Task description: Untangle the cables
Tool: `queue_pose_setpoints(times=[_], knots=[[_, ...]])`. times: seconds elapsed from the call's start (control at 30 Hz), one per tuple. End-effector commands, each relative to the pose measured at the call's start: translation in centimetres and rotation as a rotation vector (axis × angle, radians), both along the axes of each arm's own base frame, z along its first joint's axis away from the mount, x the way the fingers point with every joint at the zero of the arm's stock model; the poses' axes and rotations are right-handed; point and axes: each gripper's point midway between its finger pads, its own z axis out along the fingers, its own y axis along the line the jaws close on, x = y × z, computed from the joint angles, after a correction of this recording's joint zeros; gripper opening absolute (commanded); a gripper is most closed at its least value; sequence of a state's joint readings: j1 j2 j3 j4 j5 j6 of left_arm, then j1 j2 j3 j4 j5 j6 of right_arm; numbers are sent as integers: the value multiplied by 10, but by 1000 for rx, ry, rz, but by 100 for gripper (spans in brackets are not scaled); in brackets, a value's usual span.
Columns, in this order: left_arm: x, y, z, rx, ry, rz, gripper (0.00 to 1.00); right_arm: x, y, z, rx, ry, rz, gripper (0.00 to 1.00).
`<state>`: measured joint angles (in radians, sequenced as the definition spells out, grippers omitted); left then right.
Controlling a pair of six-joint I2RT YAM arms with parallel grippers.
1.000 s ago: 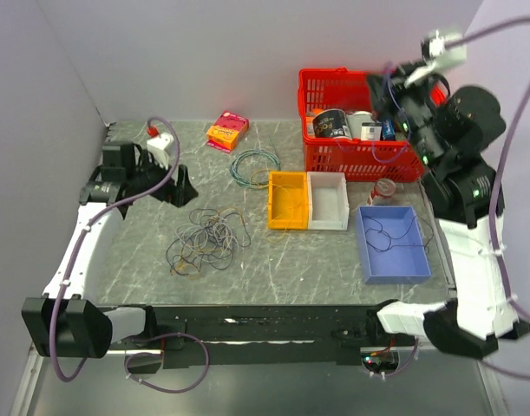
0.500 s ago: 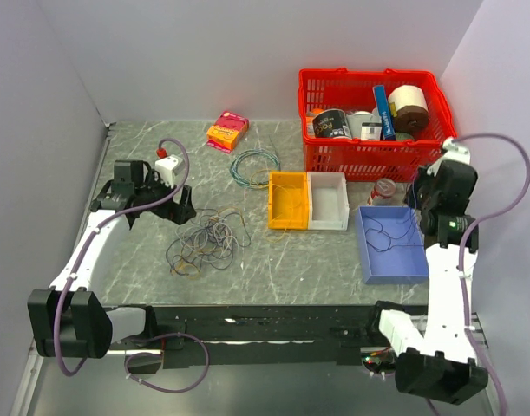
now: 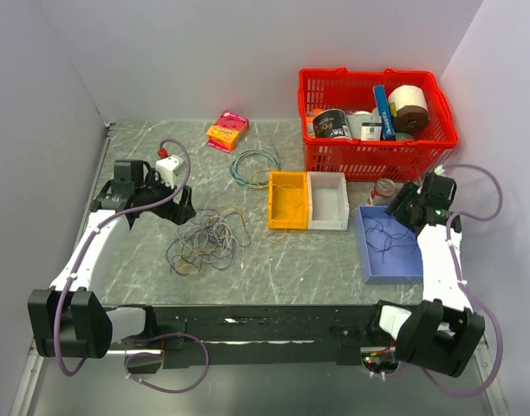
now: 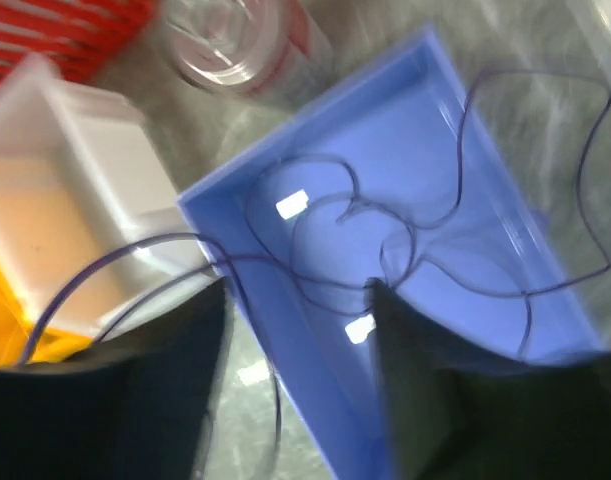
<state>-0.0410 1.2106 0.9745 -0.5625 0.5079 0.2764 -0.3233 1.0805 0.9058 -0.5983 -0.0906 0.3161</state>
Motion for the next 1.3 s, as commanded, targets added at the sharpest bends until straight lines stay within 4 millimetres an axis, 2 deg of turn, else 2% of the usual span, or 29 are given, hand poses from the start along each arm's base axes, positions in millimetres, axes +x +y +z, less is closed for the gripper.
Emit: queue_pose_setpoints(times=[0.0,0.03,0.13,0.27,0.37,0.4,0.47,0.5,0.57,0.6,0.7,0.73,0.77,0.8,0.87,0.93,0.97,1.0,1.07,1.1,1.13,1.17,1.2,1.23,1.27], knots=[[0,-4,4,1,-25,-38,96,-6,-9,-25,24,54,-109,83],[0,-4,4,0,-24,-39,96,-8,-11,-27,12,69,-118,100],[1,-5,5,-5,-27,-41,96,-17,-28,-28,-66,124,-166,100],[3,-5,7,-5,-29,-43,96,-20,-33,-22,-88,119,-194,100],[3,-5,6,-1,-27,-44,96,-16,-32,-10,-83,62,-208,100],[3,-4,5,2,-25,-46,97,-12,-32,0,-86,20,-202,100],[2,-3,2,10,-20,-46,99,-5,-22,12,-71,-33,-136,98],[1,-3,-1,13,-10,-48,99,1,-12,28,-76,-76,-91,95],[-2,-2,-6,18,5,-56,95,9,4,45,-102,-123,-7,93],[-5,-2,-9,19,19,-62,94,16,25,61,-142,-164,87,91],[-15,-4,-19,24,55,-100,92,29,67,92,-220,-268,281,88],[-21,-5,-25,24,77,-120,92,30,105,98,-209,-309,412,86],[-23,-6,-28,22,85,-127,93,34,121,107,-209,-355,476,85],[-25,-6,-32,23,97,-129,93,33,145,110,-177,-383,558,81],[-25,-4,-41,31,106,-118,93,31,194,119,-129,-456,698,80],[-26,-3,-50,34,129,-109,92,27,237,111,-71,-463,835,79],[-26,-2,-52,34,131,-103,92,17,271,111,-40,-479,942,79],[-26,-3,-53,28,136,-96,92,24,296,106,-20,-465,1001,79],[-27,-3,-58,25,141,-92,93,13,342,99,30,-432,1142,78],[-27,-2,-58,25,138,-87,93,23,367,90,49,-383,1187,75],[-27,-1,-60,30,144,-81,93,26,381,86,67,-365,1217,72],[-26,0,-60,36,138,-75,93,25,406,58,101,-285,1277,70],[-25,3,-63,51,140,-60,93,33,422,71,119,-311,1295,70],[-26,4,-65,56,145,-53,92,36,434,66,130,-297,1318,70],[-27,6,-67,62,146,-47,92,42,447,38,136,-235,1337,69]])
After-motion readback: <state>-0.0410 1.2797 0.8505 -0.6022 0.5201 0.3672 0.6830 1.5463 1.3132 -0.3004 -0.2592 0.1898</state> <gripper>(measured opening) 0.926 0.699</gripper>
